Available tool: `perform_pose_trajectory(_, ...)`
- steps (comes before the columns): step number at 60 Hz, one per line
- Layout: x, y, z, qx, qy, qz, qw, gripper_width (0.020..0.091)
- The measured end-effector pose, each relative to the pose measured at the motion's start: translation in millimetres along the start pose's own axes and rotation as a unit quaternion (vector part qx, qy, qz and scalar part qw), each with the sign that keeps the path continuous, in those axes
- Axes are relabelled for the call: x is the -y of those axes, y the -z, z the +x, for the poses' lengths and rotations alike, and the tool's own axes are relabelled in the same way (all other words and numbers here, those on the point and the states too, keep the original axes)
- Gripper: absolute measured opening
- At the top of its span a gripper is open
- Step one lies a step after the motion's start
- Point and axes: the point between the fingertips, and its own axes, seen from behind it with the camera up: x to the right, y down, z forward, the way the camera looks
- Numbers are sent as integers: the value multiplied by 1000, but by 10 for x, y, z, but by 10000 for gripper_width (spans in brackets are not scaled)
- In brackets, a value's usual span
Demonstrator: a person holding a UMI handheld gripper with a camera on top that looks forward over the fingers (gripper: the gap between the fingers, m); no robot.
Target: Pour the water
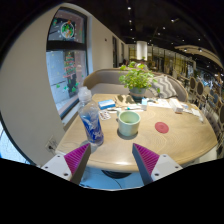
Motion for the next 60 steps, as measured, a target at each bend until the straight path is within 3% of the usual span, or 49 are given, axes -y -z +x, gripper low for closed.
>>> perform_pose_trajectory(14, 509, -815, -663, 3, -15, 64, 998, 857)
perform_pose_trajectory(19, 564, -1095, -743, -5, -16, 70, 997, 835)
perform_pose_trajectory(27, 501, -1463, -770, -24, -10, 68, 997, 731)
perform_pose_trajectory(33, 504, -1609, -736, -35, -8, 72, 997, 530)
perform_pose_trajectory(45, 530, -1629, -705, -45, -8, 80, 996, 371)
perform_pose_trajectory(47, 532, -1628, -704, -46, -9, 79, 996, 290)
perform_pose_trajectory(60, 831, -1585, -682, -36, -69, 87, 993, 285)
